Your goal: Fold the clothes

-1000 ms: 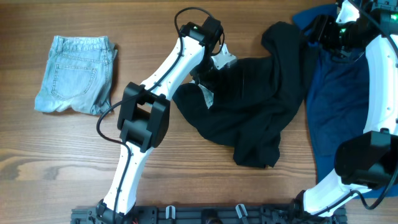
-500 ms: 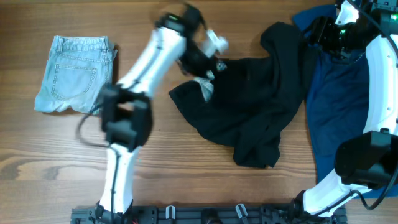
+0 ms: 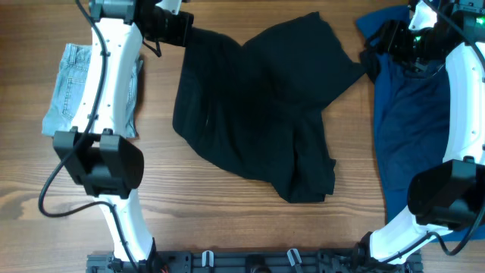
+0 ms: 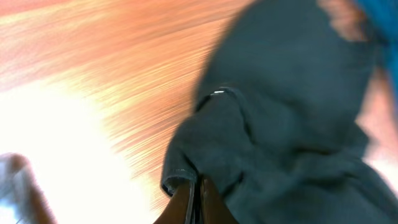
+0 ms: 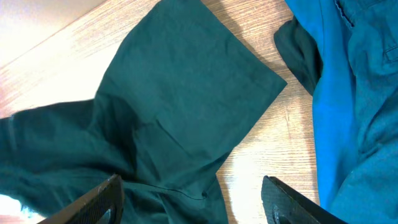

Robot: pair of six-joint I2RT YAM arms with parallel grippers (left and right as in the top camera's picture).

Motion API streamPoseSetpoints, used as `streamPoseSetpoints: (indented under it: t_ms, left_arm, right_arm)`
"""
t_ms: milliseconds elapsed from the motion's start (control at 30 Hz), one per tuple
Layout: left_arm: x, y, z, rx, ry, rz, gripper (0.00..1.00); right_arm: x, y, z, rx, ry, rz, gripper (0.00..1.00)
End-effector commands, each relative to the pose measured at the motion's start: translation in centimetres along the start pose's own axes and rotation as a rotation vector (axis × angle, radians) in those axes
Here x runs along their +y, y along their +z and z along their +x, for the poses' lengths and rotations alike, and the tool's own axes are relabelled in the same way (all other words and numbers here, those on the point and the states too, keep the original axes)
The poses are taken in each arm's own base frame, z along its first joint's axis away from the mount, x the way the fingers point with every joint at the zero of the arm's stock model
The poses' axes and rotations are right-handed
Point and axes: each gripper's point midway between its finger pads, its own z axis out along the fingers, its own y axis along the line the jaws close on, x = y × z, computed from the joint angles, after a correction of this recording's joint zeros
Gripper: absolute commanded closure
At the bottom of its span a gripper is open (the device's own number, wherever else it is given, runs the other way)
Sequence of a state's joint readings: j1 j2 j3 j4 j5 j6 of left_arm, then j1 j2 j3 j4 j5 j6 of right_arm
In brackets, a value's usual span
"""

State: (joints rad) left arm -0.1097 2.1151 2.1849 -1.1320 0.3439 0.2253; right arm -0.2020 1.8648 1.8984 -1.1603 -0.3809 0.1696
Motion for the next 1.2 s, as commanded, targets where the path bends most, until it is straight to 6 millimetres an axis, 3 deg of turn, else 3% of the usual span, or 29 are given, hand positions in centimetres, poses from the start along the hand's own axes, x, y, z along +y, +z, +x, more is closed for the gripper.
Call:
streamPoseSetpoints:
  t_ms: [0, 33, 67, 167, 267, 367, 467, 567, 633, 700, 800, 867, 1000, 1067, 1167]
  left_arm:
    - [8.6, -0.8, 2.5, 0.069, -0.224, -0.401, 0.51]
    - [9.8, -1.3, 2.9, 0.071, -0.273, -0.434, 0.14]
    - [10.4, -1.8, 3.4, 0.074, -0.312, -0.438, 0.00]
    - [9.2, -2.3, 6.2, 0.164, -0.428, -0.264, 0.00]
    - [7.1, -2.8, 8.9, 0.280, -0.472, -0.137, 0.00]
    - [3.0, -4.9, 10.9, 0.385, -0.421, 0.017, 0.00]
    - [0.7, -8.4, 11.2, 0.377, -0.384, 0.019, 0.00]
    - [-1.8, -12.0, 10.1, 0.278, -0.338, 0.006, 0.00]
    - [-2.8, -14.9, 9.9, 0.207, -0.346, -0.041, 0.00]
    - [-3.4, -18.1, 10.3, 0.136, -0.367, -0.144, 0.00]
    - [-3.7, -19.5, 11.9, 0.125, -0.401, -0.221, 0.00]
    - [-3.2, -19.9, 14.3, 0.153, -0.478, -0.293, 0.00]
    - [-3.6, -18.6, 18.0, 0.207, -0.551, -0.297, 0.00]
    - [-3.6, -16.3, 19.9, 0.240, -0.576, -0.274, 0.00]
    - [-3.7, -11.8, 21.6, 0.285, -0.598, -0.193, 0.00]
  right_arm:
    - [0.0, -0.9, -0.2, -0.019, -0.021, 0.020, 0.26]
    - [-0.2, -0.9, -0.1, -0.016, -0.019, 0.031, 0.24]
    - [-0.5, -0.9, 0.1, -0.009, -0.012, 0.045, 0.22]
    - [-1.3, -1.0, 1.3, 0.036, 0.008, 0.091, 0.23]
    - [-1.2, -1.8, 1.8, 0.039, -0.005, 0.091, 0.34]
    - [1.1, -7.9, 0.8, -0.136, -0.089, 0.077, 0.30]
    - [3.0, -14.1, 2.2, -0.270, -0.083, 0.073, 0.14]
    - [3.2, -16.0, 5.8, -0.221, -0.044, 0.078, 0.13]
    - [2.5, -15.6, 9.0, -0.095, -0.006, 0.102, 0.13]
    - [1.3, -13.9, 12.4, 0.061, 0.005, 0.126, 0.14]
    - [0.8, -11.7, 15.2, 0.153, 0.018, 0.111, 0.14]
    - [0.4, -10.0, 17.9, 0.210, 0.035, 0.109, 0.15]
    - [-0.3, -6.5, 23.6, 0.262, 0.084, 0.105, 0.12]
    - [-1.1, -3.9, 26.5, 0.284, 0.102, 0.104, 0.12]
    - [-1.9, 0.6, 31.0, 0.373, 0.153, 0.050, 0.32]
